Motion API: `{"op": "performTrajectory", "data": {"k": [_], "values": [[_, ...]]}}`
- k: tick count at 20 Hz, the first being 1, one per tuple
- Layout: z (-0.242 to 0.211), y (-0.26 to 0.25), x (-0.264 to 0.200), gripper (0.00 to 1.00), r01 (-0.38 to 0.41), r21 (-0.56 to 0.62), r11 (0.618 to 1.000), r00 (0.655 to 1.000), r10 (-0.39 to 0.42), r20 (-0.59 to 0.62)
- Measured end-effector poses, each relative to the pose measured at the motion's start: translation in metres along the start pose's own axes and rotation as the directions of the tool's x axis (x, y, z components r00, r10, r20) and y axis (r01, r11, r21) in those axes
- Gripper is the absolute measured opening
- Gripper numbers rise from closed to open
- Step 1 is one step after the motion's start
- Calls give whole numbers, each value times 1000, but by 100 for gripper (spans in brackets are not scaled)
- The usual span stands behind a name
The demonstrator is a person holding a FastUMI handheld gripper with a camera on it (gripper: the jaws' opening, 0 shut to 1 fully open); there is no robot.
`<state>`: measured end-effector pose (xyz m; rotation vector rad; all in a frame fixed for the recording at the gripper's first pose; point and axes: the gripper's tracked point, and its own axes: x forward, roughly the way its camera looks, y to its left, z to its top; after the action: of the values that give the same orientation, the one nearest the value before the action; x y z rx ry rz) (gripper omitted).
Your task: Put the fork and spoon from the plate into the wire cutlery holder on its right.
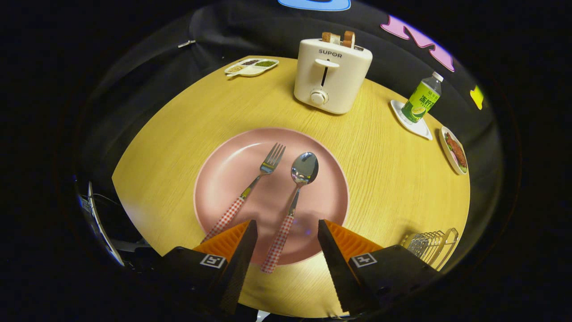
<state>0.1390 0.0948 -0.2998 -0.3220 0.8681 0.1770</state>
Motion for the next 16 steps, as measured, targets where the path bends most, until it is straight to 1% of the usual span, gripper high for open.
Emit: {"op": "performTrajectory", "data": {"k": [2, 4, 6, 7, 9, 10, 11, 14, 16], "values": [[-5, 1, 8, 80, 0, 1, 1000, 999, 0, -40], [-8, 1, 14, 71, 8, 2, 1000, 998, -8, -62], [-10, 3, 15, 48, 10, 5, 1000, 997, -9, -75], [-12, 5, 15, 32, 4, 9, 1000, 997, -3, -81], [-14, 3, 13, 28, 5, 15, 1000, 995, -3, -99], [-14, 0, 16, 24, 13, 21, 1000, 995, -11, -100], [-15, -1, 16, 16, 12, 27, 1000, 994, -9, -111], [-18, 1, 14, 12, -28, 54, 998, 990, 35, -134], [-15, -4, 5, 11, -41, 66, 997, 990, 50, -129]]}}
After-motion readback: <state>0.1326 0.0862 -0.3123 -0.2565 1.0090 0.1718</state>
